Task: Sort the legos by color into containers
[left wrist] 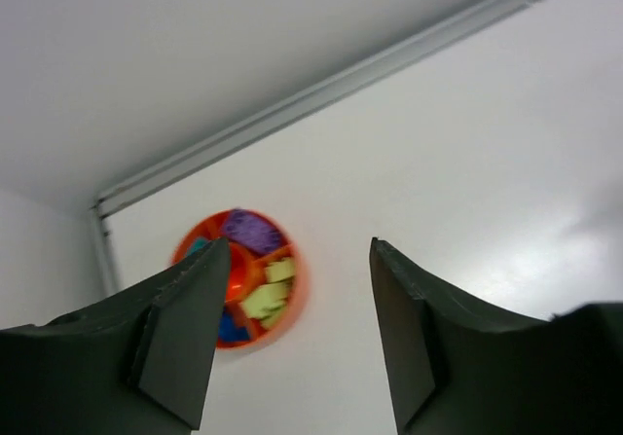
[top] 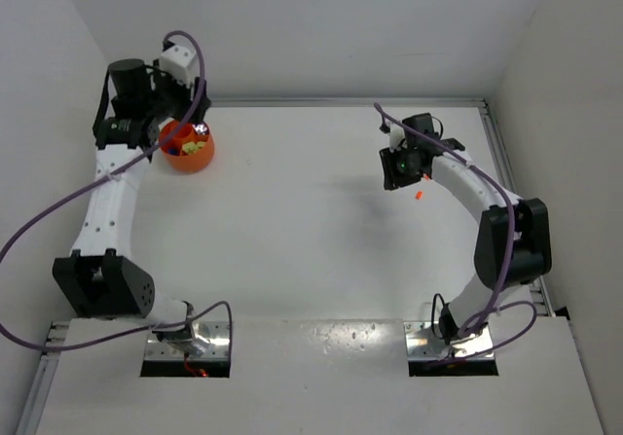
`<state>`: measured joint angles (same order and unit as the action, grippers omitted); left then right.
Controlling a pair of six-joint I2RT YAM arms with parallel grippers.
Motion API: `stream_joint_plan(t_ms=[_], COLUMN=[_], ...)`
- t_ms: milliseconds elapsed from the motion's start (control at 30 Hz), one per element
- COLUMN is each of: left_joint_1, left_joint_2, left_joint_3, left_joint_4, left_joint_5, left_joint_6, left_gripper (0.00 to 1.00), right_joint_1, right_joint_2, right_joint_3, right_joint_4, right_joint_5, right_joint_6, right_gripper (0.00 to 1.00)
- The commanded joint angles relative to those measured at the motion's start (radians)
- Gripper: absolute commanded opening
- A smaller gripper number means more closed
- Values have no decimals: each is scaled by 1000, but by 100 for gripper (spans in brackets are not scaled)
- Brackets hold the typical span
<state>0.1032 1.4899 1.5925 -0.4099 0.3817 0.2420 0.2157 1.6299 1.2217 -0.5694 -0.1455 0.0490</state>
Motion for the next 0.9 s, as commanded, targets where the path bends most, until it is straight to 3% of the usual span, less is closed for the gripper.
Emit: stream_joint_plan(t_ms=[0,133,300,867], left_joint_1=[-86,-143,-198,-227], left_joint_2=[-89,-174,-218,-227], left_joint_3=[-104,-186,-250,-286], left_joint_4=[-29,-38,-38,-47], left_joint_5=[94,83,49,128], left_joint_6=[-12,-78,-119,-173], left_gripper=[66,68,71,74], right_joint_1=[-15,-33,-42,-90], right_joint_2=[53,137,237,407], right_joint_3=[-25,45,131,183], right_joint_4=[83,80,57,112], right_joint_5=[127,202,234,195], right_joint_6=[-40,-29,-50,-153], right_gripper=[36,36,47,46])
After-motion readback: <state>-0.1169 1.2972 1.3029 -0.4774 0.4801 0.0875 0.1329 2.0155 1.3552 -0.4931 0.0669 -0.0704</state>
